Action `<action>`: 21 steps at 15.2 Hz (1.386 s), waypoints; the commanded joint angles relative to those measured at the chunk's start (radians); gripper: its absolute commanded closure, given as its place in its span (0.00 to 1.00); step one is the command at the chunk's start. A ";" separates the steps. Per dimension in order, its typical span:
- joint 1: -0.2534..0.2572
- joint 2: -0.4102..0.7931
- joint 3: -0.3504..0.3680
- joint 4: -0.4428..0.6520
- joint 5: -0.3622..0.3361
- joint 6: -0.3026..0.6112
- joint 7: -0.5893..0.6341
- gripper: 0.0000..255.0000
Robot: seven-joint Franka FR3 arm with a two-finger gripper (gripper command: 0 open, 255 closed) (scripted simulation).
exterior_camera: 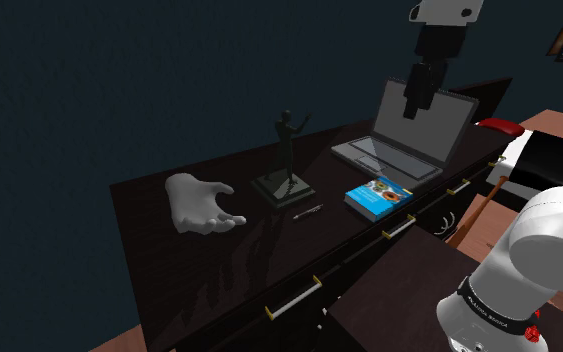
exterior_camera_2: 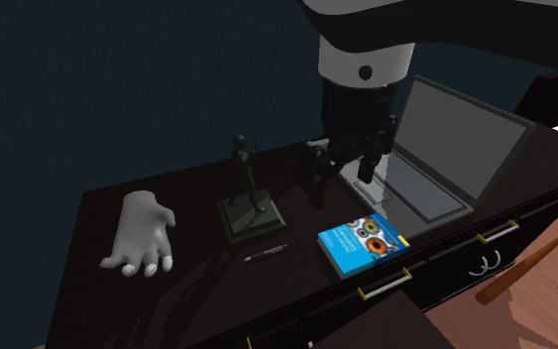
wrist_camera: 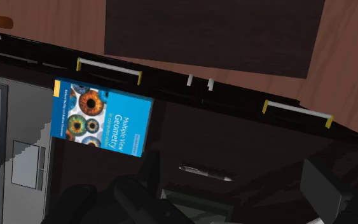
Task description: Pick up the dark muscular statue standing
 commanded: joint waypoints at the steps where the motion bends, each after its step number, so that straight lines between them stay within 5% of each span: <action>1: 0.000 0.000 0.000 0.000 0.000 0.000 0.000 0.00; 11: -0.012 0.377 0.023 0.171 0.020 0.183 0.047 0.00; 21: -0.015 0.775 0.035 0.477 0.021 0.252 0.094 0.00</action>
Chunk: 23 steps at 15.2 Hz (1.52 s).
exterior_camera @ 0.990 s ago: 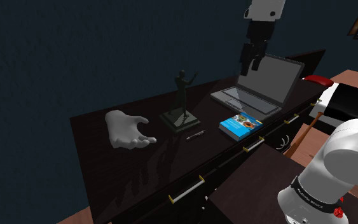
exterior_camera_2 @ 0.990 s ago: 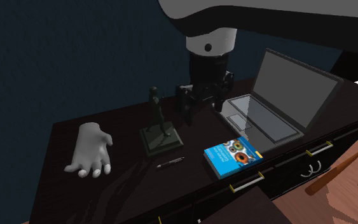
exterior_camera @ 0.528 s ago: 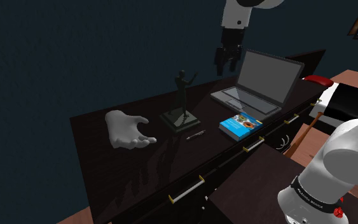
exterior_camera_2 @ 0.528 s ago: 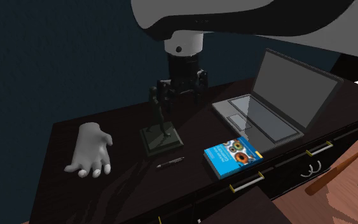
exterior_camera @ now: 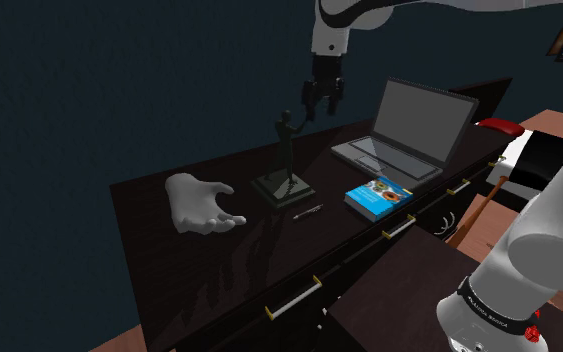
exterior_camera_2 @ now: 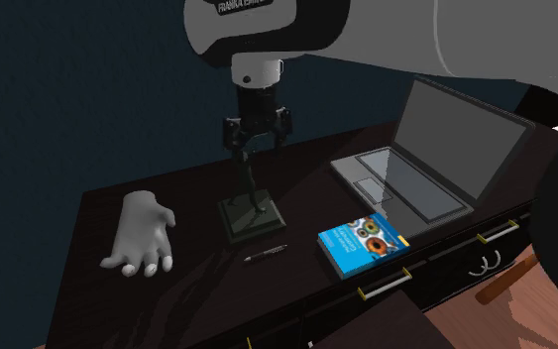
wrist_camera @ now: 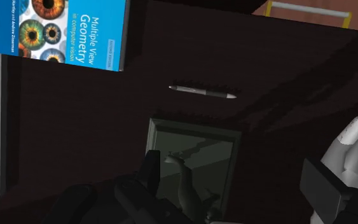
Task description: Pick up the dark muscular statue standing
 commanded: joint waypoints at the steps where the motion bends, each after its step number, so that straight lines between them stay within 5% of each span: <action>1: 0.001 0.076 0.001 0.067 0.000 0.003 0.009 0.00; 7: 0.007 0.305 0.001 0.310 -0.005 -0.022 0.032 0.00; 16: 0.007 0.312 0.000 0.218 -0.004 0.077 0.028 0.00; 17: 0.007 0.310 0.000 0.214 -0.004 0.079 0.028 1.00; 23: 0.007 0.310 0.000 0.213 -0.004 0.080 0.028 1.00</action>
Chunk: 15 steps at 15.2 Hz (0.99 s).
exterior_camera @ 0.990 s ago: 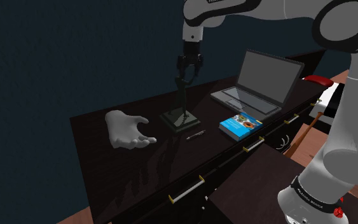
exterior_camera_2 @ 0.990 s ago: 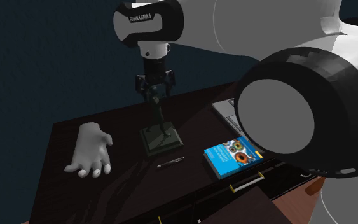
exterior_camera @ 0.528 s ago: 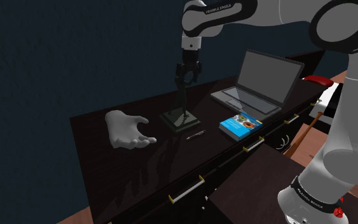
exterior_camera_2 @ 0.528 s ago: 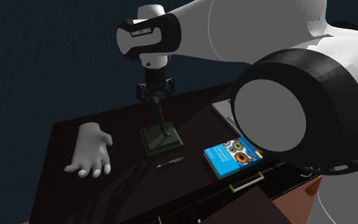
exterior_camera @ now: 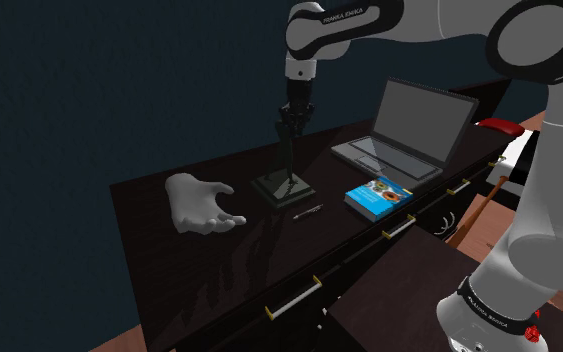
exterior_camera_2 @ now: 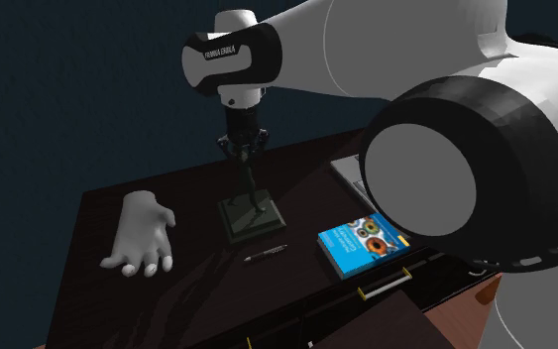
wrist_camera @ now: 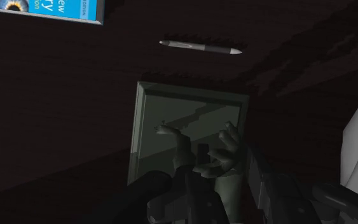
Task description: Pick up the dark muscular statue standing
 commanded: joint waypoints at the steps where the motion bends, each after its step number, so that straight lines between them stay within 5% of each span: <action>1: 0.000 0.000 0.000 0.000 0.000 0.000 0.000 1.00; 15: 0.000 -0.002 0.000 0.160 -0.001 -0.162 0.008 1.00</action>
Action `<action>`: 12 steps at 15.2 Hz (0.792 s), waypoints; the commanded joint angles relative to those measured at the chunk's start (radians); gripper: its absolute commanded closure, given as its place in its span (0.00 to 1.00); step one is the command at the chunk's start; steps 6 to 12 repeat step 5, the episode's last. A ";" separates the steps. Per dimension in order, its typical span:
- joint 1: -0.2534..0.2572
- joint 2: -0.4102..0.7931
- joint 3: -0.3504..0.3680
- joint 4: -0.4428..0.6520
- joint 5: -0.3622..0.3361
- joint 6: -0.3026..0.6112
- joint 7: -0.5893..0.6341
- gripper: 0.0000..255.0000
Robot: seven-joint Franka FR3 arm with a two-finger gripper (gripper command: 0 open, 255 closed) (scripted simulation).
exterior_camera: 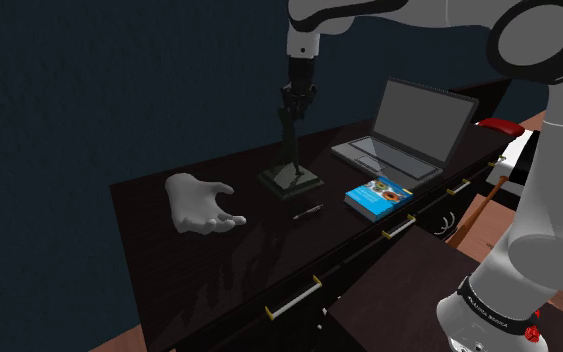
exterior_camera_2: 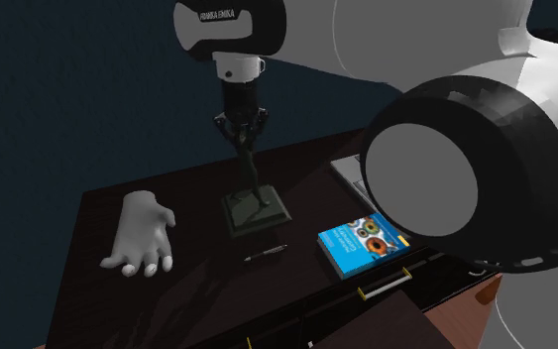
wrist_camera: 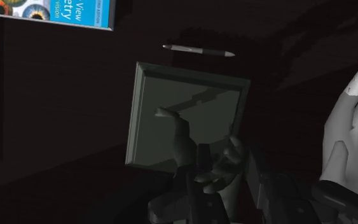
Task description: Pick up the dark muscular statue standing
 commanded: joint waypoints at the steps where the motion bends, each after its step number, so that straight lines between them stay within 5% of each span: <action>1: 0.001 0.002 0.001 0.032 0.000 -0.028 0.003 1.00; 12: 0.001 0.006 0.001 0.066 -0.001 -0.059 0.004 1.00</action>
